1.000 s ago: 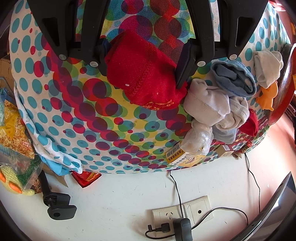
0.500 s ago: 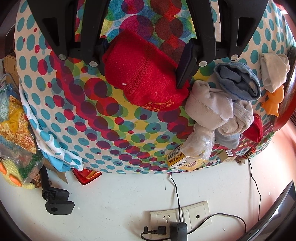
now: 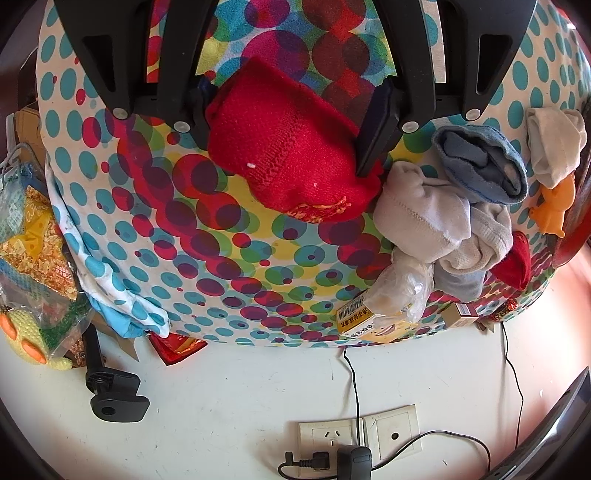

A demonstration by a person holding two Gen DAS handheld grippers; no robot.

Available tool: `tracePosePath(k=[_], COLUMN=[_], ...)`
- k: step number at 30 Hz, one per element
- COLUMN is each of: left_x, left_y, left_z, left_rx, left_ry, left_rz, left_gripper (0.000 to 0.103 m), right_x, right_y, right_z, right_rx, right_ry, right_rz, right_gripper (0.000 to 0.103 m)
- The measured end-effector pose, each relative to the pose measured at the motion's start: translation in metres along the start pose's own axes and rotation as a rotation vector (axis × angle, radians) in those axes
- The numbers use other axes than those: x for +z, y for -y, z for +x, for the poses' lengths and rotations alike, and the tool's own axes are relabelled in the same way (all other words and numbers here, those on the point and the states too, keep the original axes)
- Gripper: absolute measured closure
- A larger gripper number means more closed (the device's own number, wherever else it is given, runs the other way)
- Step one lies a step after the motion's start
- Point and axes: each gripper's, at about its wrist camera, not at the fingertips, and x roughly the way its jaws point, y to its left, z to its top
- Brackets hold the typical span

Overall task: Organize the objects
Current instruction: 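Carry the yellow box into the red tray and open the left gripper, then carry the red knit cloth into the red tray and open the right gripper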

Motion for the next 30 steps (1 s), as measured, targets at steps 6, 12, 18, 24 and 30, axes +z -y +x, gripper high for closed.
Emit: tracePosePath(k=[6,12,18,24,30], left_x=[-0.005,-0.016,-0.038,-0.060,-0.069], left_y=[-0.001,-0.004,-0.004,-0.001,-0.006], left_z=[-0.012,-0.028,-0.051,-0.064,-0.061], left_rx=[0.012,-0.009,0.002,0.000,-0.053], left_ry=[0.055,0.109,0.200,0.249,0.241], left_rz=[0.027,0.017,0.011,0.024,-0.006], left_gripper=[0.036,0.036,0.036,0.036,0.036], right_x=[0.000,0.000,-0.001,-0.004,-0.008], right_y=[0.000,-0.007,-0.013,-0.010,-0.011], right_z=[0.000,-0.002,-0.006,-0.015,-0.030], right_rx=[-0.004,-0.038,-0.061,-0.035,-0.038], right_ry=[0.000,0.015,0.038,0.048,0.039], right_rz=[-0.004,-0.045,-0.075,-0.018,0.021], right_gripper=[0.043,0.047,0.057,0.067,0.071])
